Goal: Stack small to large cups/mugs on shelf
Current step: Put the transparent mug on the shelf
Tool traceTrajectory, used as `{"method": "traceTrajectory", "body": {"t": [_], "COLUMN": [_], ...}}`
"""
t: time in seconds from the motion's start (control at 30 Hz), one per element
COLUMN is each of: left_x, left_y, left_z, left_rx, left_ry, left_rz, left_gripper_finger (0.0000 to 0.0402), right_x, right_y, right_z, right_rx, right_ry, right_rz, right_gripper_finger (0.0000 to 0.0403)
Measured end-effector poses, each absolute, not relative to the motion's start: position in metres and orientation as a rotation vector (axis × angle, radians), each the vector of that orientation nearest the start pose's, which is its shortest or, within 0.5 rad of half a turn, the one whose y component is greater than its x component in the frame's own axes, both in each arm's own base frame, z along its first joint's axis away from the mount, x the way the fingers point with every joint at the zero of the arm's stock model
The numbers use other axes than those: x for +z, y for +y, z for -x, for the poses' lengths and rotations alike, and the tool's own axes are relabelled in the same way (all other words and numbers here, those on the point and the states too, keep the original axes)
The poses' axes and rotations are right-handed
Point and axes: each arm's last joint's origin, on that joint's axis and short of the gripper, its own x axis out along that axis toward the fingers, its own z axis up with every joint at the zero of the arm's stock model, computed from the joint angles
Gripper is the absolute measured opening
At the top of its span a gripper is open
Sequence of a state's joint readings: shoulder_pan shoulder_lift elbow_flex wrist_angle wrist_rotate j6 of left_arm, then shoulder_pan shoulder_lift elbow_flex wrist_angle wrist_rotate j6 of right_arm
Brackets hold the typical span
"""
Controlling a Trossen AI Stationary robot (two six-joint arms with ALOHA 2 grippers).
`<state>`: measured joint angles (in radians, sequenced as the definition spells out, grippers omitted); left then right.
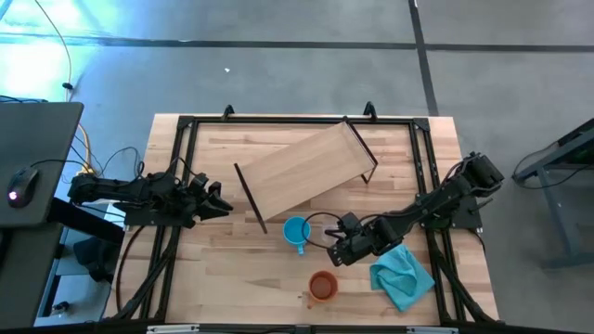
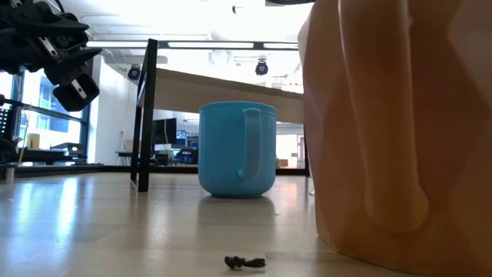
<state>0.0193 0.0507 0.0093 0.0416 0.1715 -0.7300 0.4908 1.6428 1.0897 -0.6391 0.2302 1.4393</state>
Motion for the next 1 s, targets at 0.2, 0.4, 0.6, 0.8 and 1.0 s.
{"method": "traceTrajectory", "body": {"t": [0.2, 0.4, 0.6, 0.8, 1.0], "left_x": [0.167, 0.167, 0.167, 0.167, 0.167], "left_y": [-0.003, -0.003, -0.003, -0.003, -0.003], "left_z": [-0.100, -0.100, -0.100, -0.100, -0.100], "left_rx": [-0.145, -0.145, -0.145, -0.145, -0.146], "left_ry": [0.056, 0.056, 0.056, 0.056, 0.055], "left_rz": [0.729, 0.729, 0.739, 0.738, 0.738], "left_gripper_finger": [0.0124, 0.0124, 0.0124, 0.0124, 0.0124], "right_x": [0.199, 0.181, 0.177, 0.177, 0.177], "right_y": [0.143, 0.148, 0.148, 0.147, 0.143], "right_z": [-0.281, -0.288, -0.291, -0.291, -0.293], "right_rx": [-0.577, -0.576, -0.601, -0.616, -0.632], "right_ry": [1.018, 1.070, 1.052, 1.025, 1.012], "right_rz": [-0.854, -0.856, -0.866, -0.853, -0.852], "right_gripper_finger": [0.0124, 0.0124, 0.0124, 0.0124, 0.0124]}}
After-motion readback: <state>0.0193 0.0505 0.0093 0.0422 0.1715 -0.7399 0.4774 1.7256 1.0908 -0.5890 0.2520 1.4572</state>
